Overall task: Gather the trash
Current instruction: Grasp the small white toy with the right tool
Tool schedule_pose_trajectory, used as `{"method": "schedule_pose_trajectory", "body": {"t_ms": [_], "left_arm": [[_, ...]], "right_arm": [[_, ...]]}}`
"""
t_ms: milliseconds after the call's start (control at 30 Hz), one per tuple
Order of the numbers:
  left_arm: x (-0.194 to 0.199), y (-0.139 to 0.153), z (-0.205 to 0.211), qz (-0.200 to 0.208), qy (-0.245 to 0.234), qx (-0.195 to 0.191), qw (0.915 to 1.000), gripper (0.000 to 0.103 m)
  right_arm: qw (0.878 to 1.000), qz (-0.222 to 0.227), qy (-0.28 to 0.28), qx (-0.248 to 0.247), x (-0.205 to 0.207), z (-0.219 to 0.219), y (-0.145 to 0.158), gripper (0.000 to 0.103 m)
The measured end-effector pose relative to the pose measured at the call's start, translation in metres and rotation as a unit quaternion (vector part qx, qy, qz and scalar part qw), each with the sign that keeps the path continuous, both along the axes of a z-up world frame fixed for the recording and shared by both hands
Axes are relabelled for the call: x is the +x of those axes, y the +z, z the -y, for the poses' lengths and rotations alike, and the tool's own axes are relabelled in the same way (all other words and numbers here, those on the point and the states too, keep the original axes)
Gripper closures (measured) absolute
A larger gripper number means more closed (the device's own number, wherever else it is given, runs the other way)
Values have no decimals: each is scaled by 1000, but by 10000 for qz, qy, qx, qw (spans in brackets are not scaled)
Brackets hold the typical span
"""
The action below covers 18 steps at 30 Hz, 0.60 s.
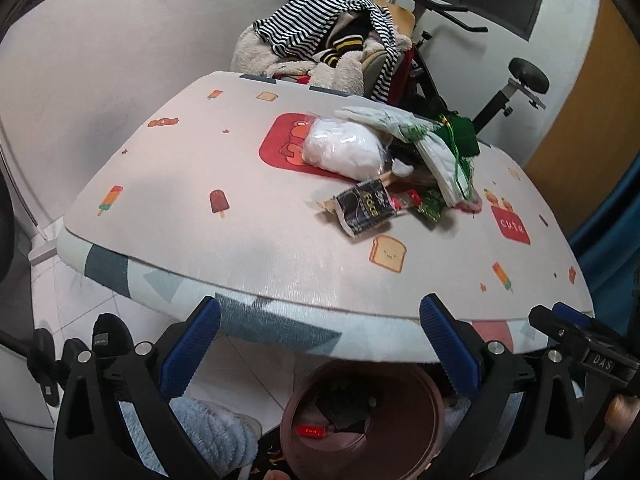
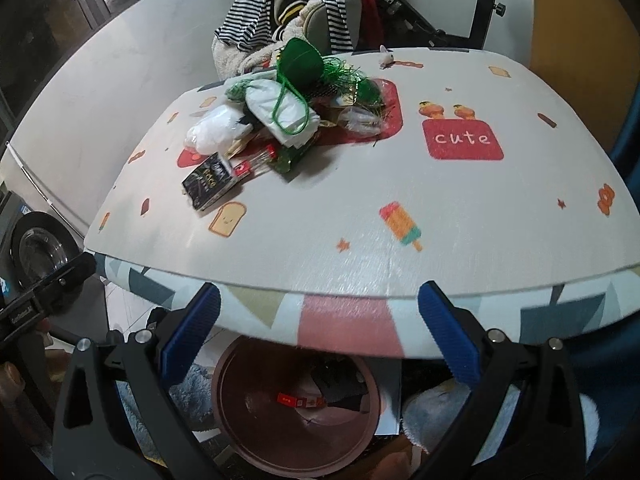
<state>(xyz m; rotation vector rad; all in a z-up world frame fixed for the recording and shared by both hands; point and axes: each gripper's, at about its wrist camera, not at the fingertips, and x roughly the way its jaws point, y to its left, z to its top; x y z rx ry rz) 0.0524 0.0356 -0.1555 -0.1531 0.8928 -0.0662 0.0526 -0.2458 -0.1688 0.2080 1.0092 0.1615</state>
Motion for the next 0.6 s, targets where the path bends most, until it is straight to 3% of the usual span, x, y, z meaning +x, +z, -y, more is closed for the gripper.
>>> {"method": "schedule_pose_trajectory", "body": {"t_ms": [200,367,500,600], "left_arm": [[28,13,-7,307,69,101,9995,6],[64,23,-20,433,244,66,9987,6],[88,24,-33,314,454,-128,9984,6],[100,20,-42,216,552,-224,9980,6]], "right_arm": [[9970,506,-200,-547,50,23,26,6],[9918,1024,-709,-281,125,67,46,6],[9901,1143,-812,-122,201,86,43,14],[9921,1006,-703,-249,265,88,23,16]]}}
